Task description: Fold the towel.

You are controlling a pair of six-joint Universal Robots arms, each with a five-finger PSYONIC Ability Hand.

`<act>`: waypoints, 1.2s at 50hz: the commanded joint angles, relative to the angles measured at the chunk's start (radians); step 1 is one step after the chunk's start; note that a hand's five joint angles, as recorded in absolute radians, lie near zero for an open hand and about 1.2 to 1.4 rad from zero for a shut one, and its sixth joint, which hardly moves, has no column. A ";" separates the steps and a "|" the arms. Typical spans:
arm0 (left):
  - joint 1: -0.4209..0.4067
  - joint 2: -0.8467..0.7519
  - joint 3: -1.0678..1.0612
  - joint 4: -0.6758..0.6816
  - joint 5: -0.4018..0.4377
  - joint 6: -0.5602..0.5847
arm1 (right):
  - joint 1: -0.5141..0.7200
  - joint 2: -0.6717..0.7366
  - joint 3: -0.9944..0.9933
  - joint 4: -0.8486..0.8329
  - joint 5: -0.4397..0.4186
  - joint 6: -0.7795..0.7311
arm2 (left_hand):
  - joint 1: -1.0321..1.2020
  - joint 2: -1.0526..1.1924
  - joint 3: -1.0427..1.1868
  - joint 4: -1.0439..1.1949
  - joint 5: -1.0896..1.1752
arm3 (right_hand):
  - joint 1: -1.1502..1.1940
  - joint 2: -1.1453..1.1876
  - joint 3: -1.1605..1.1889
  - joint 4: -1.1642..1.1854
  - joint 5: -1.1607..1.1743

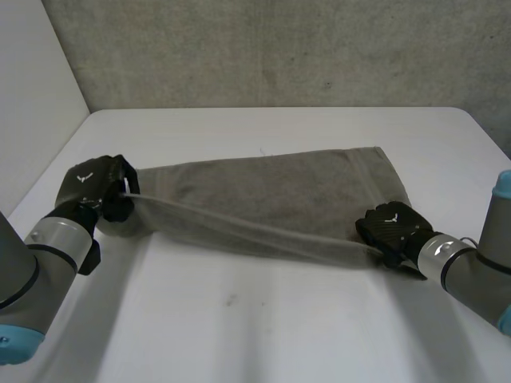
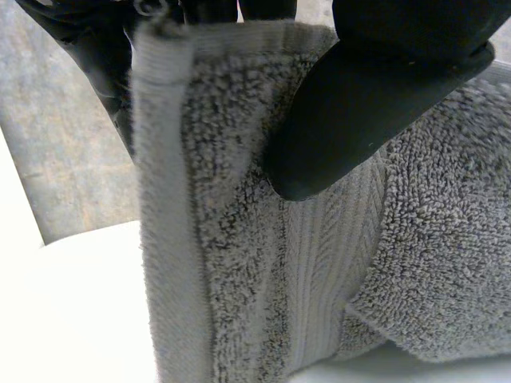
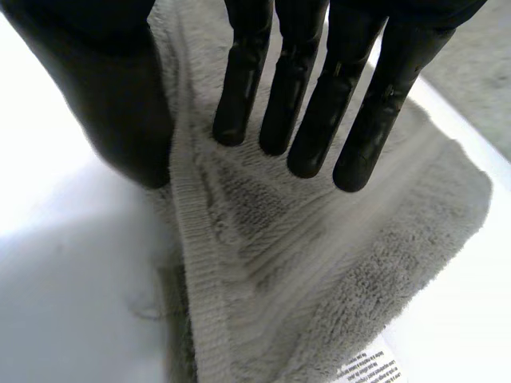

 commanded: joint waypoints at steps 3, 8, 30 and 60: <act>0.003 0.017 0.003 -0.003 0.000 -0.002 | -0.025 -0.075 0.084 -0.129 0.022 0.247 | 0.191 0.178 0.179 0.178 0.184 | -0.153 -0.157 -0.158 -0.163 -0.147; 0.003 0.017 -0.003 -0.003 0.000 -0.002 | -0.047 -0.095 0.118 -0.129 0.084 0.276 | 0.191 0.178 0.179 0.178 0.184 | -0.165 -0.169 -0.170 -0.175 -0.159; 0.040 0.017 -0.005 -0.003 0.006 -0.002 | -0.192 -0.076 0.141 -0.118 0.116 0.275 | 0.191 0.178 0.179 0.178 0.184 | 0.633 0.630 0.628 0.623 0.639; 0.121 0.489 -0.045 -0.414 0.104 0.169 | -0.241 -0.727 0.029 0.329 0.044 -0.256 | 0.191 0.178 0.179 0.178 0.184 | 0.635 0.632 0.630 0.625 0.641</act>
